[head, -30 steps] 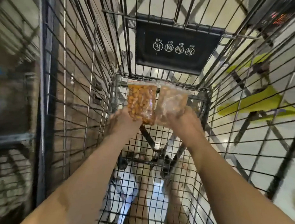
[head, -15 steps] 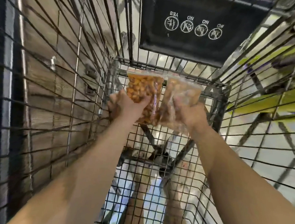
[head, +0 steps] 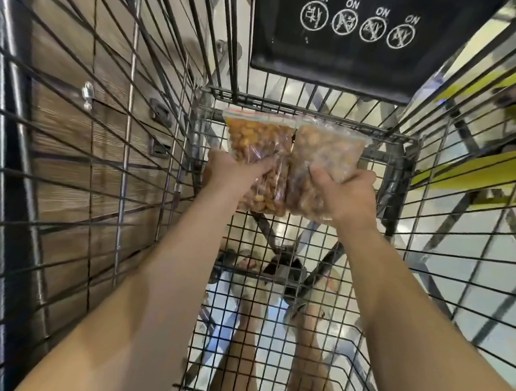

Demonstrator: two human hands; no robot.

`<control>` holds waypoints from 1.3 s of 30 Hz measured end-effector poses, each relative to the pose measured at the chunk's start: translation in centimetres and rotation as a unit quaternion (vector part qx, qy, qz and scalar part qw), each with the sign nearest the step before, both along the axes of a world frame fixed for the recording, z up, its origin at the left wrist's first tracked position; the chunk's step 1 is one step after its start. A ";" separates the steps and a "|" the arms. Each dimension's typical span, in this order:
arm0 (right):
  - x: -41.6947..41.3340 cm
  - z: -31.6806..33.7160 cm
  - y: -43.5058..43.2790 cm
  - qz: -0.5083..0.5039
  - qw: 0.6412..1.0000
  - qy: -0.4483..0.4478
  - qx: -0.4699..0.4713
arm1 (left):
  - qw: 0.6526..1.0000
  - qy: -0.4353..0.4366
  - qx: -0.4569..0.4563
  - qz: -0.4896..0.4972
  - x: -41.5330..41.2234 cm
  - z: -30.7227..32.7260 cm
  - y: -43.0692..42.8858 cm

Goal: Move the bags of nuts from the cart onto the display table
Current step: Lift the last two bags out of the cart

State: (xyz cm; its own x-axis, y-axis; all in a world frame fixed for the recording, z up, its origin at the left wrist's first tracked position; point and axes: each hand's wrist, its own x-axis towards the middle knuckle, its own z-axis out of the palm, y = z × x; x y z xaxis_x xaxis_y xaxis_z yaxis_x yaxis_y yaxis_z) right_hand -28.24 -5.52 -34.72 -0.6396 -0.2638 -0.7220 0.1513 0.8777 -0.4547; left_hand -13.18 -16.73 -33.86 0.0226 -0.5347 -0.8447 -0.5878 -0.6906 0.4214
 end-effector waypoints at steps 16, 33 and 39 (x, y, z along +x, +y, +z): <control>2.5 1.1 2.3 -0.077 0.980 -0.077 -0.165 | 0.990 0.089 -0.090 0.063 2.1 1.0 4.6; 5.7 14.6 8.8 -0.025 0.978 -0.060 -0.196 | 0.986 0.052 -0.144 0.073 9.3 14.1 11.9; 5.6 21.7 11.3 0.087 0.965 -0.074 -0.238 | 0.962 0.079 -0.227 0.126 10.2 21.4 17.3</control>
